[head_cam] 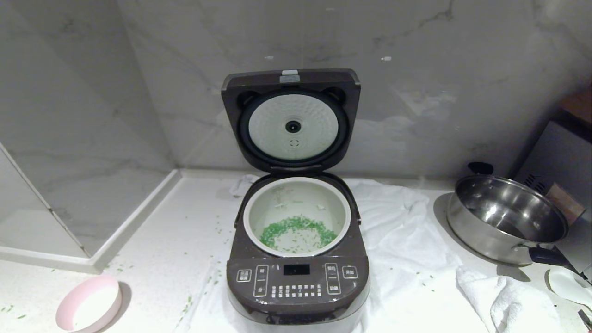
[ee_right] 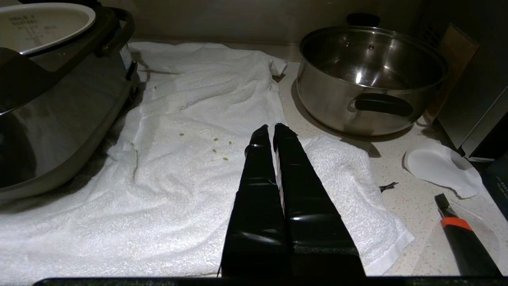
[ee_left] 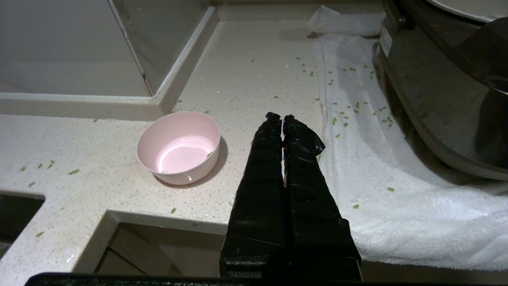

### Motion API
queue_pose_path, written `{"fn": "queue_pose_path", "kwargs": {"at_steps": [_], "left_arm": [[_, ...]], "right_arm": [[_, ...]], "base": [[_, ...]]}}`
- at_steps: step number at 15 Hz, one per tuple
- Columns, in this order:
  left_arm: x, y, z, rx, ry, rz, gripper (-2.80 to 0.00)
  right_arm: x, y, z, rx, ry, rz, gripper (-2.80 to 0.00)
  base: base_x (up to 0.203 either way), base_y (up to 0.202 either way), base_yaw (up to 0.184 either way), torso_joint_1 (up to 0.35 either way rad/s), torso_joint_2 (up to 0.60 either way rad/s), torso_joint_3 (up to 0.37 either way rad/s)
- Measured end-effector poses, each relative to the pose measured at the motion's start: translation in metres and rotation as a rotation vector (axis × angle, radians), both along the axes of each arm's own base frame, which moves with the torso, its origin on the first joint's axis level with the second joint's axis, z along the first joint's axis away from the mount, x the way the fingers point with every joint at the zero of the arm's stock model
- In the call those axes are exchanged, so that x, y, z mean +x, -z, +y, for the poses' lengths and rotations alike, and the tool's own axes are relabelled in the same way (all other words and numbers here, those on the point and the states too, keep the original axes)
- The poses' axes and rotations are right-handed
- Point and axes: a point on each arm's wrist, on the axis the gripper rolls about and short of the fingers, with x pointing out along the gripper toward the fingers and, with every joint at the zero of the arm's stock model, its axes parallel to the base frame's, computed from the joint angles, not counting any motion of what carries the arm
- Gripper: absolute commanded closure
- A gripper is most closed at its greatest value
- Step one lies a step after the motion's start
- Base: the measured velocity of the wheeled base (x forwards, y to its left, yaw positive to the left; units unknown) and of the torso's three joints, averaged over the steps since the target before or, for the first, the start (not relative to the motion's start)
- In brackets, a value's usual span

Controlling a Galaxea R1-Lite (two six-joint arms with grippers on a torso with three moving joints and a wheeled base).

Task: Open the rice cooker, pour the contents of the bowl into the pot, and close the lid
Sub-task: Close the rice cooker

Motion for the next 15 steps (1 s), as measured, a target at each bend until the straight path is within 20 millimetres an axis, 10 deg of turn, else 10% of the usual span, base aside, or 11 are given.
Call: {"fn": "queue_pose_path", "kwargs": {"at_steps": [15], "left_arm": [[-0.0001, -0.0002, -0.0003, -0.011, 0.011, 0.0, 0.0]], "right_arm": [[0.0, 0.0, 0.0, -0.001, 0.0, 0.0, 0.0]], "base": [[0.0, 0.0, 0.0, 0.0, 0.0, 0.0]]}}
